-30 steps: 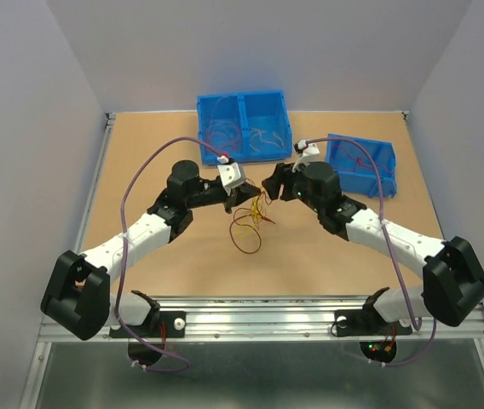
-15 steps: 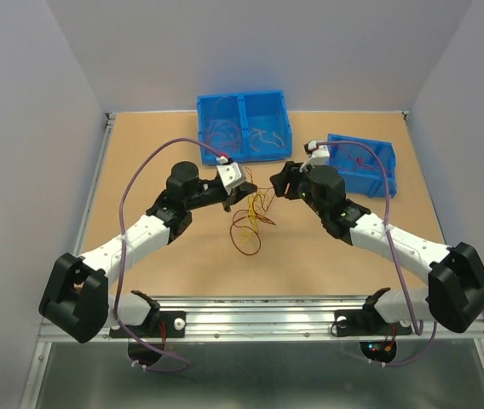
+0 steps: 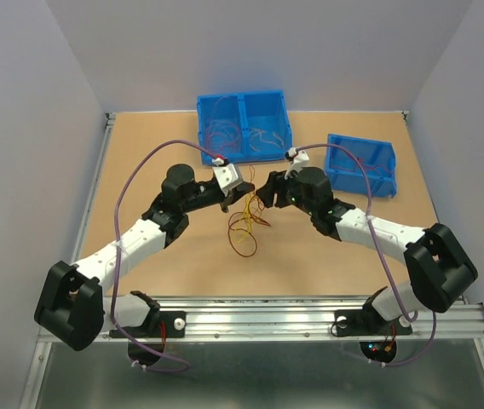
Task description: Untangle the cables
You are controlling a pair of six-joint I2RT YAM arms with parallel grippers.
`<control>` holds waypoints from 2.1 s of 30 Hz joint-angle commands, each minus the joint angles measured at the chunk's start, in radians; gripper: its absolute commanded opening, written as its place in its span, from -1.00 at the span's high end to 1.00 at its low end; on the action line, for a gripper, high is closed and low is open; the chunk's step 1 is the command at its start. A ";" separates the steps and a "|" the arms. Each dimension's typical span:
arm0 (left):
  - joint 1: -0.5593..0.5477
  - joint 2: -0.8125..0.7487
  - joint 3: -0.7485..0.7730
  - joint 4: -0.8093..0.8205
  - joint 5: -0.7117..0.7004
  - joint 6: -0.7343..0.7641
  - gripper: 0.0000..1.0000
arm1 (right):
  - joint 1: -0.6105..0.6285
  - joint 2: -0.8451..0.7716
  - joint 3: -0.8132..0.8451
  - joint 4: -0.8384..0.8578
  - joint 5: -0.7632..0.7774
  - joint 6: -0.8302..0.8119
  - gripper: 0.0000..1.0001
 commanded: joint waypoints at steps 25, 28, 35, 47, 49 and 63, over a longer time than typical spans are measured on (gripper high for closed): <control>-0.002 -0.126 0.311 -0.121 -0.012 -0.117 0.99 | 0.100 0.190 0.100 0.104 -0.058 -0.062 -0.34; -0.001 -0.096 0.492 -0.212 -0.012 -0.137 1.00 | 0.100 0.221 0.111 0.102 -0.055 -0.059 -0.34; -0.002 0.002 1.012 -0.375 -0.192 -0.151 1.00 | 0.101 0.301 0.154 0.081 -0.052 -0.033 -0.30; -0.002 -0.019 0.822 -0.332 -0.170 -0.158 1.00 | 0.100 -0.024 0.042 0.019 0.238 -0.036 -0.76; -0.002 -0.048 0.740 -0.306 -0.118 -0.129 1.00 | 0.101 -0.084 0.018 0.015 0.307 -0.032 -0.78; -0.002 -0.315 0.099 0.019 0.116 0.011 1.00 | 0.100 -0.196 -0.059 0.122 0.151 -0.101 -0.58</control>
